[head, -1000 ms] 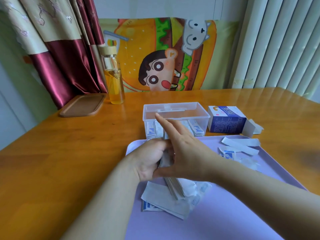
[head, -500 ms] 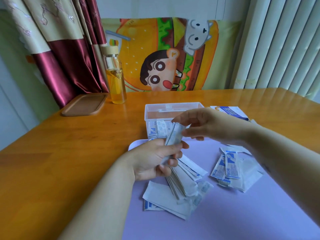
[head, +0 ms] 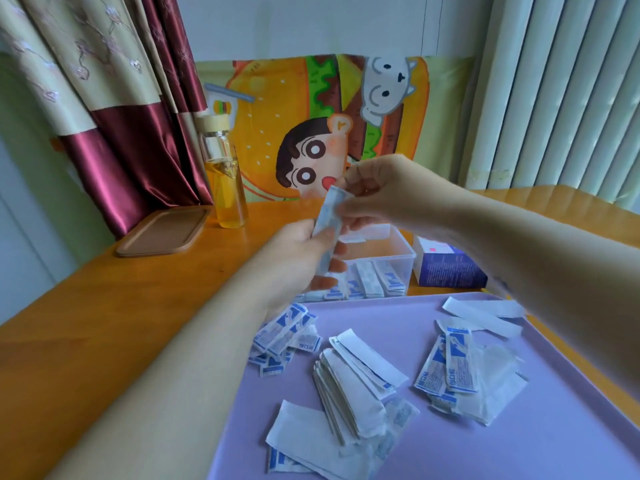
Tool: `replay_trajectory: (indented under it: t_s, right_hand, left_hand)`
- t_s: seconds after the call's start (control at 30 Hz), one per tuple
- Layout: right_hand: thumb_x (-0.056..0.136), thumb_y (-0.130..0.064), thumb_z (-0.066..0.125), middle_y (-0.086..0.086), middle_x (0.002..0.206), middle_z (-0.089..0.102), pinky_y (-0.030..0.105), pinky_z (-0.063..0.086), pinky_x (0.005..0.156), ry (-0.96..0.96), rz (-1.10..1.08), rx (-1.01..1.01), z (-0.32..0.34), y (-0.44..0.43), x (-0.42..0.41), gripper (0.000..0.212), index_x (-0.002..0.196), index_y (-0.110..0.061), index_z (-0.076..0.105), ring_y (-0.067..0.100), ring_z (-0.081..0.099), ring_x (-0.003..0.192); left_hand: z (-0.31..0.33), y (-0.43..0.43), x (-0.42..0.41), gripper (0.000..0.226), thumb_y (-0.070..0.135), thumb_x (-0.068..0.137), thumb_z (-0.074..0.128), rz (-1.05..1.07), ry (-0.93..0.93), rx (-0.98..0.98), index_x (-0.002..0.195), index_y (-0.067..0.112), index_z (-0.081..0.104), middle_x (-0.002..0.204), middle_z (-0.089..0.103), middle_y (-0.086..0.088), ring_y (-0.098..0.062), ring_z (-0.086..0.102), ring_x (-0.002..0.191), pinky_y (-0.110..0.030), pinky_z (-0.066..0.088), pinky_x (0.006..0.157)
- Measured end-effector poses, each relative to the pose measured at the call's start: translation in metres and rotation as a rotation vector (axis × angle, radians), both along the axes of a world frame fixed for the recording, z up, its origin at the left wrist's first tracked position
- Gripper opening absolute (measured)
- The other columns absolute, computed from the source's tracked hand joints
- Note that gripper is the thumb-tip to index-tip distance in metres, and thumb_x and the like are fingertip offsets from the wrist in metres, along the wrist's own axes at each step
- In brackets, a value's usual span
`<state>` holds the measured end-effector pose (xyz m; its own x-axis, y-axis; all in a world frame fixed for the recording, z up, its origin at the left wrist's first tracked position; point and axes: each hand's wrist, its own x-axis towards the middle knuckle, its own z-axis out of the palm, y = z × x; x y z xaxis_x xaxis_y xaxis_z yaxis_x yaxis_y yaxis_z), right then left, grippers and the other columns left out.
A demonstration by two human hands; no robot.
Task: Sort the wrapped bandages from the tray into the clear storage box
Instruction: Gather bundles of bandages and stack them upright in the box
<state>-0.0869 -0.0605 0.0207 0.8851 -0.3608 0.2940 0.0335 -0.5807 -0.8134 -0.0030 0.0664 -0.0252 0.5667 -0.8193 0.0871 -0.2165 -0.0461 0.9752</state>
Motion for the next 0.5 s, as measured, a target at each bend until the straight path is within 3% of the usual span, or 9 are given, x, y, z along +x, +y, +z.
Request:
replay_trajectory:
  t_s: [0.1, 0.23, 0.27, 0.37, 0.5]
  right_hand:
    - [0.084, 0.006, 0.061, 0.019, 0.09, 0.07, 0.028, 0.059, 0.07, -0.011, -0.079, 0.051, 0.007, -0.019, 0.015, 0.014, 0.082, -0.008, 0.063, 0.02, 0.071, 0.071]
    - [0.083, 0.0, 0.061, 0.01, 0.09, 0.071, 0.032, 0.059, 0.068, 0.16, -0.259, -0.357, -0.001, -0.05, 0.036, 0.014, 0.094, -0.008, 0.066, 0.023, 0.07, 0.074]
    - [0.085, -0.002, 0.059, 0.006, 0.092, 0.07, 0.026, 0.058, 0.065, 0.238, -0.274, -0.446, -0.005, -0.058, 0.042, 0.019, 0.102, -0.009, 0.066, 0.023, 0.068, 0.076]
    - [0.089, -0.004, 0.055, 0.009, 0.095, 0.07, 0.022, 0.053, 0.064, 0.473, -0.252, -0.549, -0.019, -0.074, 0.055, 0.025, 0.113, -0.005, 0.063, 0.021, 0.068, 0.079]
    - [0.084, -0.008, 0.062, 0.01, 0.096, 0.068, 0.017, 0.046, 0.056, 0.598, -0.211, -0.554, -0.034, -0.087, 0.066, 0.02, 0.104, -0.005, 0.065, 0.015, 0.057, 0.067]
  left_hand:
    - [0.016, -0.028, 0.01, 0.023, 0.026, 0.102, 0.036, 0.015, -0.113, 0.058, 0.107, 0.016, 0.056, 0.085, 0.059, 0.001, -0.009, 0.06, 0.068, -0.019, 0.053, 0.054]
    - [0.014, -0.067, 0.027, 0.027, 0.023, 0.101, 0.037, -0.013, -0.26, 0.321, 0.105, 0.014, 0.063, 0.108, 0.067, -0.015, -0.031, 0.064, 0.098, -0.04, 0.053, 0.087]
    - [0.013, -0.077, 0.032, 0.026, 0.019, 0.1, 0.04, -0.004, -0.281, 0.389, 0.106, 0.008, 0.063, 0.11, 0.066, -0.018, -0.033, 0.064, 0.099, -0.039, 0.053, 0.086]
    - [0.006, -0.097, 0.04, 0.018, 0.002, 0.096, 0.044, -0.026, -0.21, 0.462, 0.096, 0.004, 0.062, 0.103, 0.064, -0.018, -0.027, 0.06, 0.081, -0.027, 0.052, 0.061]
    - [-0.005, -0.114, 0.047, 0.026, -0.004, 0.094, 0.046, -0.067, -0.039, 0.478, 0.074, 0.011, 0.047, 0.082, 0.063, -0.012, -0.02, 0.058, 0.072, -0.028, 0.05, 0.068]
